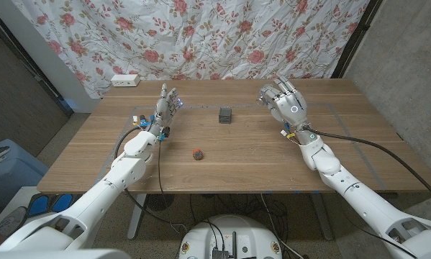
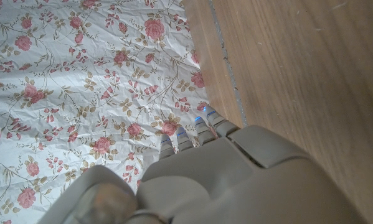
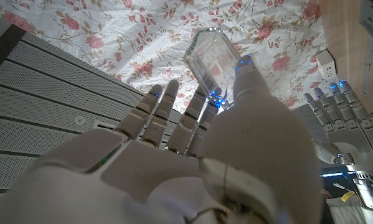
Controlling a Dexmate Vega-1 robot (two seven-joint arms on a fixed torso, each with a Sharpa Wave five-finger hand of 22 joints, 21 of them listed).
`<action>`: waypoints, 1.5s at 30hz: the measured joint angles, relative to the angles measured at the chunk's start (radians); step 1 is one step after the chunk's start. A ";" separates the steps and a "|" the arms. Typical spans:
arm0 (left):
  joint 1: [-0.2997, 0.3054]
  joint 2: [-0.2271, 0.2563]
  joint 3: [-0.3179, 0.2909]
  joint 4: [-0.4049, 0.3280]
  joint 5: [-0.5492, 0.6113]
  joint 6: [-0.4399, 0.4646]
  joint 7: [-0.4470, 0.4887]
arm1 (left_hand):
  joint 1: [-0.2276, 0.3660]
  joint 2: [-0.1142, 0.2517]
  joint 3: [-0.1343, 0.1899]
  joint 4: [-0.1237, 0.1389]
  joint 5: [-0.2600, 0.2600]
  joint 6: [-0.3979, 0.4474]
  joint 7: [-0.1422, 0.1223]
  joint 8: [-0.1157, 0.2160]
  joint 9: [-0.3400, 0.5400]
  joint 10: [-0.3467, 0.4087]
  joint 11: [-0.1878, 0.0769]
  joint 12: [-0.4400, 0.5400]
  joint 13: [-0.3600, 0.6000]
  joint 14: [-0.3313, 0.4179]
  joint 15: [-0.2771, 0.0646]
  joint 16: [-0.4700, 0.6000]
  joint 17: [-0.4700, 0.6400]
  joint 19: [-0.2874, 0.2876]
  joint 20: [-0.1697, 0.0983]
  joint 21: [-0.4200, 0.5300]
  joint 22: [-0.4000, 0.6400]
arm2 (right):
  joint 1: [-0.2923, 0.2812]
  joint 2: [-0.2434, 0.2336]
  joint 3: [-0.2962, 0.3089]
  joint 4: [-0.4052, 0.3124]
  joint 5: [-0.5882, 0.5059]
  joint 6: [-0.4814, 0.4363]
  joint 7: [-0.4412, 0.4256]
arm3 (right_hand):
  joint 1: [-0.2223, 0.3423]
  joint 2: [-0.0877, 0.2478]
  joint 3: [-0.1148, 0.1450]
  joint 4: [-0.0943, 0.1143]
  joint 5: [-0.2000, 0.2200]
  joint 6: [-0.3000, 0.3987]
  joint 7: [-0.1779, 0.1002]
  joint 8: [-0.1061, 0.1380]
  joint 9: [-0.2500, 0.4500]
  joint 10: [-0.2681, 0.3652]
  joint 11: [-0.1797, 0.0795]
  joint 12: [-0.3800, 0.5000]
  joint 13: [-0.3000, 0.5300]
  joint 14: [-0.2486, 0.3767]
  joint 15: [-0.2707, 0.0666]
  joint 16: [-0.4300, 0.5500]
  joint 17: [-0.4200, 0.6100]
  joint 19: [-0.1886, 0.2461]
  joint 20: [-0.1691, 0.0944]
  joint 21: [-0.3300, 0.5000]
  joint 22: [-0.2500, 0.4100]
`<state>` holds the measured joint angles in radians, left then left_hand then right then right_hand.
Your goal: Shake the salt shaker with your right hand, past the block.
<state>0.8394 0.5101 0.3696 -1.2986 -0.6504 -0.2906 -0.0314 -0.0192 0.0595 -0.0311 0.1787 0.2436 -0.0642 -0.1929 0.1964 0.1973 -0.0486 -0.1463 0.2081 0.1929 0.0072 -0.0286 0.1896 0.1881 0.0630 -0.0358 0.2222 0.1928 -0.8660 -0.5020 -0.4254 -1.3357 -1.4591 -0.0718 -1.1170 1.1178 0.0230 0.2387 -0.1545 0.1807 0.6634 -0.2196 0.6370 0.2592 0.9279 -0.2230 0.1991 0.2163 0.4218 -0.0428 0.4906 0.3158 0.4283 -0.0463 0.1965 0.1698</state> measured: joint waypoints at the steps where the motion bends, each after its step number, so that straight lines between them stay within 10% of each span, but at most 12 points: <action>1: 0.000 0.000 0.000 0.000 0.000 0.000 0.000 | 0.000 0.000 0.000 0.000 0.000 0.000 0.000 0.000 0.000 0.000 0.000 0.000 0.000 0.000 0.000 0.000 0.000 0.000 0.000 0.000 0.000 | -0.003 -0.003 -0.003 -0.003 0.000 0.000 0.000 | 0.000 0.000 0.000 0.000 0.000 -0.002 0.002 0.000 0.000 0.000 0.000 0.000 0.000 0.000 0.000 0.000 0.000 0.000 0.000 0.000 0.000; 45: 0.000 0.000 0.000 -0.001 0.000 0.001 0.000 | 0.000 0.000 0.000 0.000 0.000 0.000 0.000 0.000 0.000 0.000 0.000 0.000 0.000 0.000 0.000 0.000 0.000 0.000 0.000 0.000 0.000 | -0.006 -0.029 -0.020 -0.019 0.000 0.009 0.000 | -0.006 0.006 -0.009 0.005 -0.004 -0.003 0.003 0.004 0.000 -0.010 0.000 0.001 0.000 0.004 -0.004 0.000 -0.005 0.000 0.000 0.000 0.000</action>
<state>0.8396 0.5101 0.3696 -1.2992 -0.6504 -0.2899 -0.0309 -0.0192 0.0595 -0.0311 0.1787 0.2436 -0.0642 -0.1929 0.1964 0.1972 -0.0486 -0.1463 0.2081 0.1929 0.0072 -0.0286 0.1896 0.1881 0.0630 -0.0358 0.2222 0.1928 -0.8720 -0.5307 -0.4453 -1.3544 -1.4590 -0.0627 -1.1169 1.1121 0.0287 0.2300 -0.1492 0.1768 0.6600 -0.2162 0.6407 0.2593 0.9176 -0.2234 0.1999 0.2165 0.4255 -0.0466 0.4906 0.3107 0.4283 -0.0463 0.1965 0.1698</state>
